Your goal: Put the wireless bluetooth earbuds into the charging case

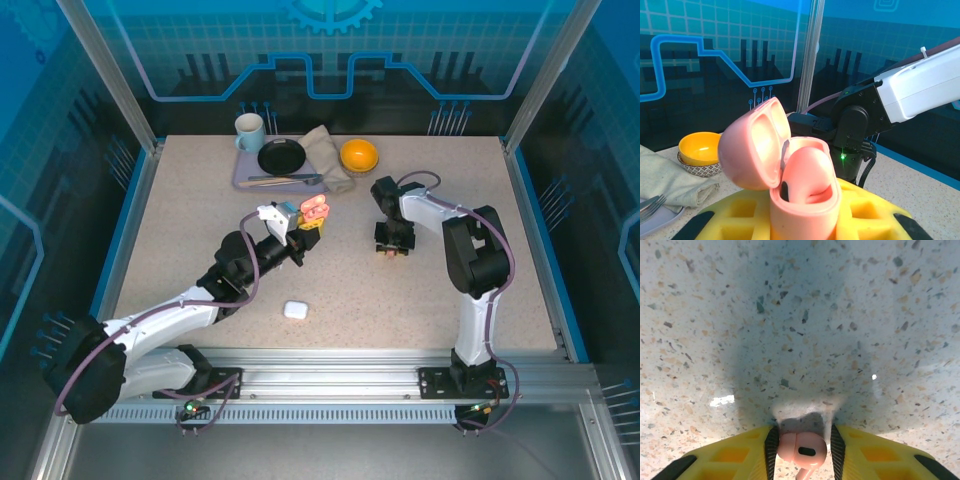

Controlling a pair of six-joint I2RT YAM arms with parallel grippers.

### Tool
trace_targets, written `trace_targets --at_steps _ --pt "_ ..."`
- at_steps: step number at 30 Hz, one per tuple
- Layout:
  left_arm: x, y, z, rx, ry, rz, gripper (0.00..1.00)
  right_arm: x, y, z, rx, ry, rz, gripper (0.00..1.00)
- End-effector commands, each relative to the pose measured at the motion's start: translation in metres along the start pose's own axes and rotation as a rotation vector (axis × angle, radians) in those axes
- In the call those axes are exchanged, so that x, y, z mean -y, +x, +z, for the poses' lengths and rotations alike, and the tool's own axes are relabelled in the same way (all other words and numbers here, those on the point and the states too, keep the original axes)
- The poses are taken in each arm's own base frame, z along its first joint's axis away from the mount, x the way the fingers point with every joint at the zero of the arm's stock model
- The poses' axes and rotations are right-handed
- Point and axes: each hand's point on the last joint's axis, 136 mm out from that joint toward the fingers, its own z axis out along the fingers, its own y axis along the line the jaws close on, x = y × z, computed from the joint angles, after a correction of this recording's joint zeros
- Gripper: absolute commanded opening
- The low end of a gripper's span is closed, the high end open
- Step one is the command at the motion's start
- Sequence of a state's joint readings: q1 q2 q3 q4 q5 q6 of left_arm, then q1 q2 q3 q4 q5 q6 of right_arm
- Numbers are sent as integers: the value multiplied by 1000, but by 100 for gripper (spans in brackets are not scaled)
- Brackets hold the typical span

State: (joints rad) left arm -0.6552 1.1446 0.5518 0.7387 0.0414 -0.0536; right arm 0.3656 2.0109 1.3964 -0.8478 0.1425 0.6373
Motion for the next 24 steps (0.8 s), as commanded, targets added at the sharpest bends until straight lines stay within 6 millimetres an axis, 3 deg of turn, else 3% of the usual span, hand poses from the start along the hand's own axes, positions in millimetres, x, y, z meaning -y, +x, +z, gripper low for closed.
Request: trace_targets --at_steps 1,9,17,24 --pt "-1 -19 2 60 5 -7 0 9 -10 4 15 38 -14 34" --pt "0 -20 2 63 6 -9 0 5 -4 5 -13 18 45 38" --pt "0 -20 0 71 8 -14 0 7 11 7 -49 4 212 43" --pt "1 -19 -2 73 8 -15 0 3 9 6 -37 -19 286 43"
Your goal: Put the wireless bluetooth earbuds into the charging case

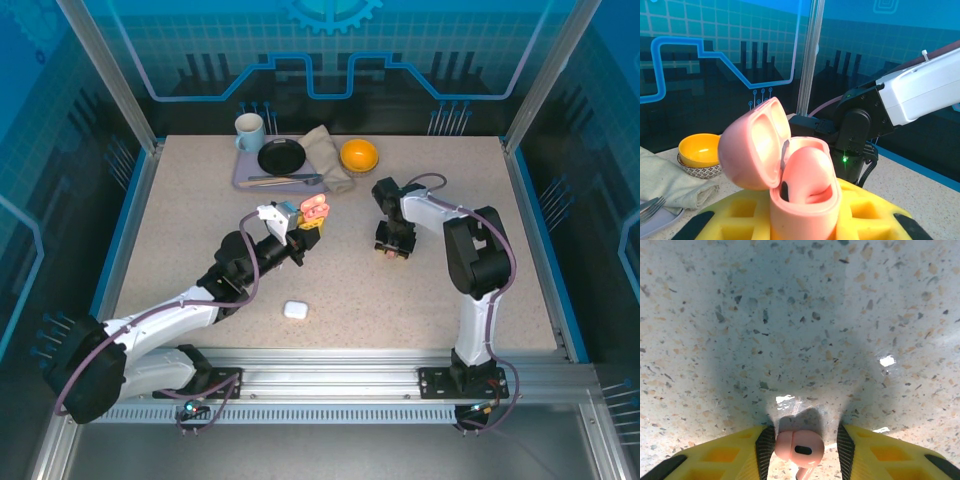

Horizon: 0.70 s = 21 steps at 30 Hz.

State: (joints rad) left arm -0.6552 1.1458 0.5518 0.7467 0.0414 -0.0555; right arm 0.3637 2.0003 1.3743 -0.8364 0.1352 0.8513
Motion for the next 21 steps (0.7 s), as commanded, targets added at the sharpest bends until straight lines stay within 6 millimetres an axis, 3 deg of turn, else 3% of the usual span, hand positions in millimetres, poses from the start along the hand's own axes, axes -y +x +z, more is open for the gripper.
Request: trace_targets --at_steps 1,21 --pt "0 -17 -2 66 5 -14 0 2 4 4 -29 -10 70 42" --pt "1 -23 1 74 7 -5 0 1 -15 -2 17 14 -50 36"
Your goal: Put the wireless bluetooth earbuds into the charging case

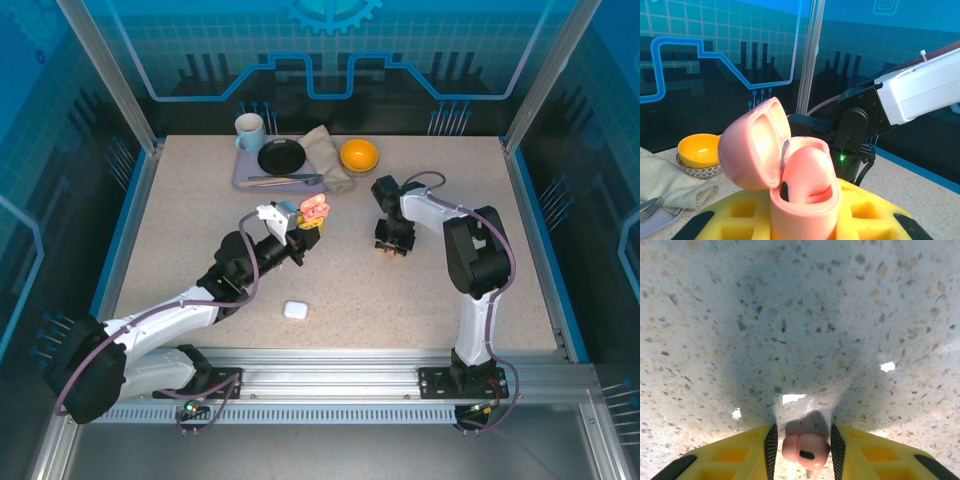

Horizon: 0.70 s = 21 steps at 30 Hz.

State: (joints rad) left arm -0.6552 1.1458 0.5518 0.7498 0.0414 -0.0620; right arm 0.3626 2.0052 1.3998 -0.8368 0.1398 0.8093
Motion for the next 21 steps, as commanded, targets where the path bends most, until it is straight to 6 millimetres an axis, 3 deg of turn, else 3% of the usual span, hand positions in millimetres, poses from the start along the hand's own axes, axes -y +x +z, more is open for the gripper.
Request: trace_targets --at_steps 1,9,15,21 --pt "0 -22 1 70 7 0 0 8 -8 3 -1 30 -11 36" --pt "0 -20 2 67 8 -2 0 11 -5 11 -20 35 -10 36" --pt "1 -19 3 65 9 -6 0 3 0 12 -15 -18 -66 43" --pt "1 -19 3 63 12 -11 0 -1 -2 8 4 -45 -118 43"
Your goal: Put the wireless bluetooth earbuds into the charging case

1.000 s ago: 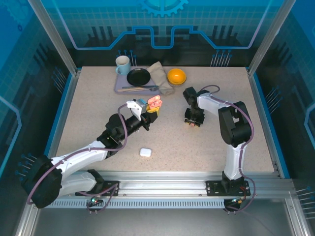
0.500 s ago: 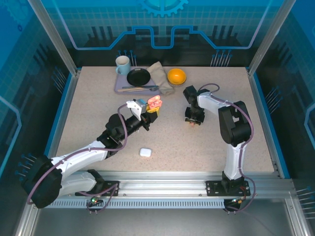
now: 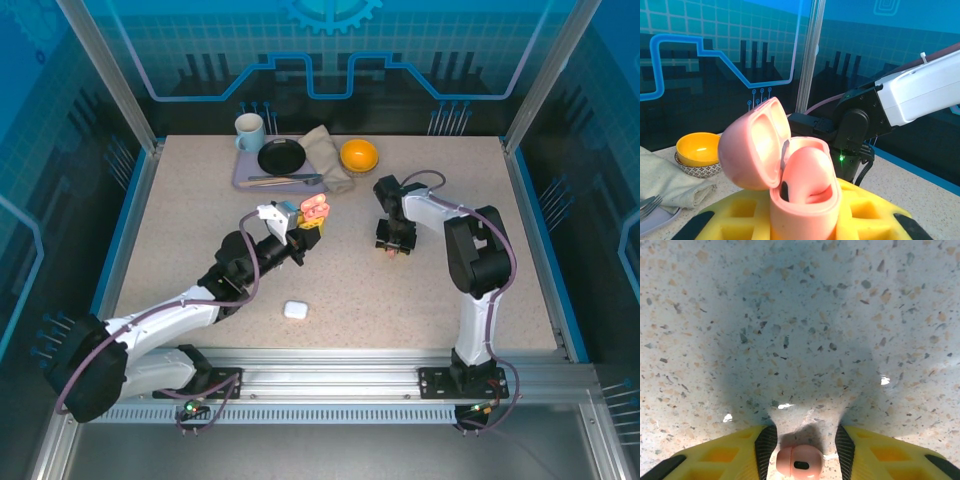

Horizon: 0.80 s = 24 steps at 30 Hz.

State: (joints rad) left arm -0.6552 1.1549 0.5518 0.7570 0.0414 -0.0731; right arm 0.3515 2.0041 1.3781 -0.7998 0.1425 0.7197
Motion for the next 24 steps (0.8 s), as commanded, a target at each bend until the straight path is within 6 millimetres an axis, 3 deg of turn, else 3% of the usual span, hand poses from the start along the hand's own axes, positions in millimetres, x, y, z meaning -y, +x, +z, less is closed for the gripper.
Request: trace_targets --at_steps 1,10,24 --pt "1 -20 2 64 11 0 0 -5 2 2 -8 -42 -53 43" --pt "2 -23 2 67 15 -5 0 -11 3 -7 14 -72 -147 40" --pt "2 -22 2 66 14 -7 0 4 13 -4 -14 25 -142 38"
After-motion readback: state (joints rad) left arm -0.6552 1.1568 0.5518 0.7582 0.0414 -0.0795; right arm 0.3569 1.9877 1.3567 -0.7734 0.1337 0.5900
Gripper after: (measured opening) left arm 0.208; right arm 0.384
